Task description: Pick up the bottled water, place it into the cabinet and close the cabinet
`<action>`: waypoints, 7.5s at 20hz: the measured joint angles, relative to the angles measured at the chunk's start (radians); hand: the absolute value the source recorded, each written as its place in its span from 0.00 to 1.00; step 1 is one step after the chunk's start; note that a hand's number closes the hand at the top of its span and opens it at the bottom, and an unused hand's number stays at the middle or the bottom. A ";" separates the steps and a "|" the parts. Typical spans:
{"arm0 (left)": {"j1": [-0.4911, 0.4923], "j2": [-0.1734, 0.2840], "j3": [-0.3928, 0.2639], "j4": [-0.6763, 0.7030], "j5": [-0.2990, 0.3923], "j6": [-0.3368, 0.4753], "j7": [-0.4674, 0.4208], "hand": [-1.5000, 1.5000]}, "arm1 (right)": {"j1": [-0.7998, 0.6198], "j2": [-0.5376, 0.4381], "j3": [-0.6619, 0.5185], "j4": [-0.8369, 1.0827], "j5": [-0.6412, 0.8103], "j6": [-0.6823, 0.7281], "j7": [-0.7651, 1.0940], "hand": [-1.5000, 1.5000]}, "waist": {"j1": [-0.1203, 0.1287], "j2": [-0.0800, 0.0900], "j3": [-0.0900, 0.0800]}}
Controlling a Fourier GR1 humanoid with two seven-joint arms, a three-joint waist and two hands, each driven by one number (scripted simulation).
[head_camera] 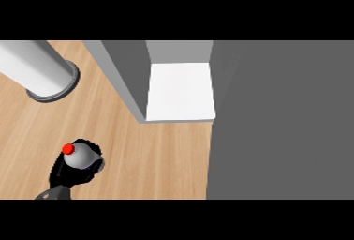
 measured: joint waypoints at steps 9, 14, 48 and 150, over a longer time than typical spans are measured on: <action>-0.055 0.015 0.049 0.045 0.031 0.089 -0.060 1.00 | 0.024 -0.011 -0.016 0.001 -0.018 0.005 -0.023 0.00 | -0.004 0.000 0.000; -0.074 0.006 0.040 0.012 0.018 0.147 -0.101 1.00 | 0.030 -0.032 -0.046 0.004 -0.032 0.009 -0.033 0.00 | 0.003 -0.002 0.001; -0.083 -0.108 -0.472 -0.539 0.069 0.923 0.309 1.00 | 0.014 -0.091 -0.069 0.028 -0.105 0.008 -0.058 0.00 | 0.008 -0.006 0.004; 0.358 0.105 -0.838 -1.138 0.209 0.775 0.191 1.00 | -0.003 -0.239 0.032 0.025 -0.167 0.108 0.026 1.00 | 0.020 -0.008 0.001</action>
